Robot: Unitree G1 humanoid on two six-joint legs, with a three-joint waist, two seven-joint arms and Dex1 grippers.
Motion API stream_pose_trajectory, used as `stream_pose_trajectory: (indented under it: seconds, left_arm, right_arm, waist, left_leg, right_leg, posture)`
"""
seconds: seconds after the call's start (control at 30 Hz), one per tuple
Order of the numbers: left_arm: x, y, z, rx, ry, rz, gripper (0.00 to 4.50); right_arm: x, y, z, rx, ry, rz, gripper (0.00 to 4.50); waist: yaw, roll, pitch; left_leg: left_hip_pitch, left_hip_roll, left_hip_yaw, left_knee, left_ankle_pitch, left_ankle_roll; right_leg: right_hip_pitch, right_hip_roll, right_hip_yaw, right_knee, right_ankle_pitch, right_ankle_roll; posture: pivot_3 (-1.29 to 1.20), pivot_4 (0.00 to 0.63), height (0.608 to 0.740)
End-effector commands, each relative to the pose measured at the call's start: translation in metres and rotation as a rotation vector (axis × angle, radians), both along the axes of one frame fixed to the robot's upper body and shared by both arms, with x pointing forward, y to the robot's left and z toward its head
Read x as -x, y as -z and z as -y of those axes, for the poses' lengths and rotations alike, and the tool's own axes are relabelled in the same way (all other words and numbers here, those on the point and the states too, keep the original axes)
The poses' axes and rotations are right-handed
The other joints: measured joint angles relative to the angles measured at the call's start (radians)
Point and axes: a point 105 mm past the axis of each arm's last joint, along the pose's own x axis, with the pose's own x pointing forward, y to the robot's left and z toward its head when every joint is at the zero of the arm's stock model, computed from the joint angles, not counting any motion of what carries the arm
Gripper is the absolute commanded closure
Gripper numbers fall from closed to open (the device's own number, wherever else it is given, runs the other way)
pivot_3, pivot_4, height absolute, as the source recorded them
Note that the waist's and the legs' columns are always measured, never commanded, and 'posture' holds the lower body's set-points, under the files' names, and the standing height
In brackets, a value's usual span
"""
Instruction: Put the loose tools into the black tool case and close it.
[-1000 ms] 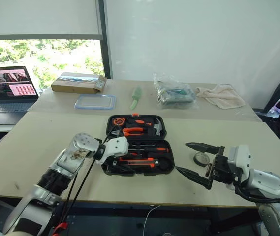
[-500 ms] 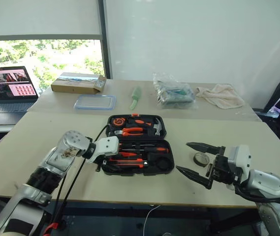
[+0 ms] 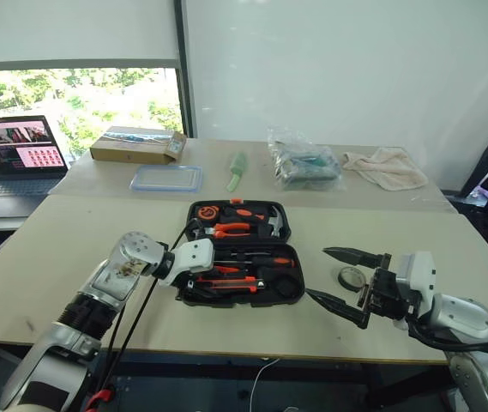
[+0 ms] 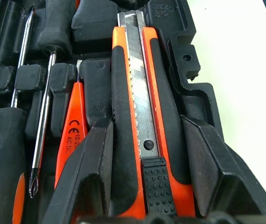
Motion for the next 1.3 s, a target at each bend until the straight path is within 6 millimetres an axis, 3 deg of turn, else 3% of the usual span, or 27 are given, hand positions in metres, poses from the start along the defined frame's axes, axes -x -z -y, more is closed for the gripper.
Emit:
stream_pose_trajectory:
  seconds: [0.03, 0.17, 0.4, 0.53, 0.6, 0.67, 0.7, 0.73, 0.77, 0.87, 0.97, 1.3]
  left_arm:
    - [0.006, 0.016, 0.007, -0.019, 0.02, -0.029, 1.5]
    - [-0.001, -0.005, 0.006, 0.072, 0.012, 0.041, 0.22]
    - [-0.014, -0.048, -0.013, 0.247, -0.028, 0.14, 0.22]
    - [-0.016, -0.049, -0.023, 0.244, -0.037, 0.154, 1.29]
    - [-0.015, -0.044, -0.025, 0.235, -0.042, 0.145, 2.16]
    - [-0.015, -0.037, -0.023, 0.231, -0.037, 0.145, 2.77]
    - [-0.011, -0.035, -0.019, 0.245, -0.024, 0.131, 2.77]
    - [-0.008, -0.033, -0.015, 0.25, -0.013, 0.116, 3.36]
    - [-0.006, -0.031, -0.013, 0.253, -0.005, 0.106, 3.47]
    - [0.003, -0.02, -0.01, 0.221, 0.03, 0.081, 4.45]
    - [0.008, -0.007, -0.011, 0.172, 0.035, 0.071, 4.45]
    - [-0.005, 0.017, -0.008, 0.117, -0.085, 0.047, 4.45]
  right_arm:
    - [0.003, -0.006, -0.002, -0.007, -0.011, 0.026, 0.0]
    - [0.002, -0.006, -0.003, -0.01, -0.014, 0.026, 0.0]
    - [0.0, -0.004, -0.004, -0.015, -0.021, 0.023, 0.0]
    - [-0.002, -0.004, -0.005, -0.018, -0.023, 0.024, 0.0]
    - [-0.003, -0.003, -0.005, -0.02, -0.024, 0.024, 0.0]
    - [-0.004, -0.003, -0.006, -0.021, -0.024, 0.024, 0.0]
    - [-0.004, -0.003, -0.006, -0.022, -0.023, 0.024, 0.0]
    - [-0.004, -0.002, -0.006, -0.022, -0.023, 0.024, 0.0]
    - [-0.004, -0.002, -0.006, -0.022, -0.023, 0.024, 0.0]
    - [-0.004, -0.002, -0.006, -0.021, -0.021, 0.024, 0.0]
    - [-0.004, -0.002, -0.006, -0.021, -0.018, 0.023, 0.0]
    - [-0.004, -0.002, -0.006, -0.024, -0.014, 0.02, 0.0]
  waist:
    - [0.0, 0.0, 0.0]
    - [0.0, 0.0, 0.0]
    - [-0.001, 0.0, 0.0]
    - [-0.001, 0.0, 0.0]
    - [0.0, 0.0, 0.0]
    - [0.0, 0.0, 0.0]
    - [0.0, 0.0, 0.0]
    - [0.002, 0.0, 0.0]
    - [0.001, 0.0, 0.0]
    - [0.001, 0.0, 0.0]
    - [0.0, 0.0, 0.0]
    - [0.004, 0.001, 0.0]
  left_leg:
    - [0.0, 0.0, 0.0, 0.0, 0.0, 0.0]
    - [-0.001, 0.0, 0.0, 0.0, 0.0, 0.001]
    - [-0.002, 0.0, 0.0, 0.001, -0.001, 0.001]
    - [-0.001, 0.0, 0.0, 0.001, 0.0, 0.001]
    - [-0.001, 0.0, 0.0, 0.001, 0.0, 0.001]
    - [-0.002, 0.0, 0.0, 0.001, 0.0, 0.001]
    - [-0.002, 0.0, 0.0, 0.001, 0.0, 0.001]
    - [-0.002, 0.0, 0.0, 0.001, -0.001, 0.001]
    - [-0.002, 0.0, 0.0, 0.001, -0.001, 0.001]
    - [-0.002, 0.0, 0.0, 0.001, -0.001, 0.001]
    - [-0.002, 0.0, 0.0, 0.001, -0.001, 0.001]
    - [0.005, 0.0, -0.001, 0.002, 0.0, 0.001]
  right_leg:
    - [0.0, 0.0, 0.0, 0.0, 0.0, 0.0]
    - [0.0, 0.0, 0.0, -0.001, 0.0, 0.0]
    - [-0.001, 0.0, 0.0, -0.001, 0.0, 0.0]
    - [-0.001, 0.0, 0.0, 0.0, 0.0, 0.0]
    - [-0.001, 0.0, 0.0, 0.0, 0.0, 0.0]
    - [-0.001, 0.0, 0.0, 0.0, 0.0, 0.0]
    - [-0.001, 0.0, 0.0, 0.0, 0.0, 0.0]
    - [-0.001, 0.0, 0.0, 0.0, 0.0, 0.0]
    - [-0.001, 0.0, -0.001, 0.0, 0.0, 0.0]
    - [-0.001, -0.001, -0.001, 0.0, 0.0, 0.0]
    - [-0.001, -0.001, -0.001, 0.0, 0.0, 0.0]
    - [0.005, -0.002, -0.001, 0.001, 0.0, 0.0]
  posture:
    - [0.0, 0.15, 0.74]
    - [0.0, 0.15, 0.74]
    - [0.0, 0.15, 0.74]
    - [0.0, 0.15, 0.74]
    - [0.0, 0.15, 0.74]
    - [0.0, 0.15, 0.74]
    - [0.0, 0.15, 0.74]
    - [0.0, 0.15, 0.74]
    - [0.0, 0.15, 0.74]
    - [0.0, 0.15, 0.74]
    - [0.0, 0.15, 0.74]
    - [0.0, 0.15, 0.74]
